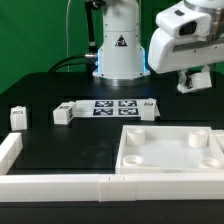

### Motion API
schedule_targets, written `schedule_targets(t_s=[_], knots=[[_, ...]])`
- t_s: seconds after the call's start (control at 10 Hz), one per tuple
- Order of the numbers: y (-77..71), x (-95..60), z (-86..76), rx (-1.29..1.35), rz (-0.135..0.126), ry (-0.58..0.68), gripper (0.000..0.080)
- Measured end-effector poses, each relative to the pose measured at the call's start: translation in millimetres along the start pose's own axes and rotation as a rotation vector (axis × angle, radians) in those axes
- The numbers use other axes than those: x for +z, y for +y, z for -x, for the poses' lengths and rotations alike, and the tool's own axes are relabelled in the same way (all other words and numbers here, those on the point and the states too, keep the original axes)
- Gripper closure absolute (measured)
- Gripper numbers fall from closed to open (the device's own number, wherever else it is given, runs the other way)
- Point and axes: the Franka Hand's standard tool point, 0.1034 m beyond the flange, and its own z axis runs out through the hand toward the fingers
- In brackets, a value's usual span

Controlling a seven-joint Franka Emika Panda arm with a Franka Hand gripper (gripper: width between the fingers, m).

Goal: Assemble one leg

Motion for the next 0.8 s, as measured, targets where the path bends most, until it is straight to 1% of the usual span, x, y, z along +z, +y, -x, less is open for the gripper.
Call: schedule_targets(t_s=[0.1,0.2,0.3,0.4,0.5,0.6,0.7,0.8], knots=[[11.2,-8.0,-7.6,0.021,0.004,0.109,0.0511],[21.6,-11.8,-12.7,0.047,0.001,0.206,0.0511],[23.5,-10.3,-14.4,0.046,0.015,0.283,0.0511],[26.7,-11.5,-16.2,0.036,0.036,0.397,0.0511],[30.6,-11.8,-15.2,0.032,0.057,0.478,0.0511],[36.8,-14.0,-16.2,0.033,0.087,0.596,0.0511],[39.9,-9.7,-13.6,0.032,0.095,0.625,0.0511],[49.5,-18.0,-15.6,0.022,0.11,0.628,0.0511]])
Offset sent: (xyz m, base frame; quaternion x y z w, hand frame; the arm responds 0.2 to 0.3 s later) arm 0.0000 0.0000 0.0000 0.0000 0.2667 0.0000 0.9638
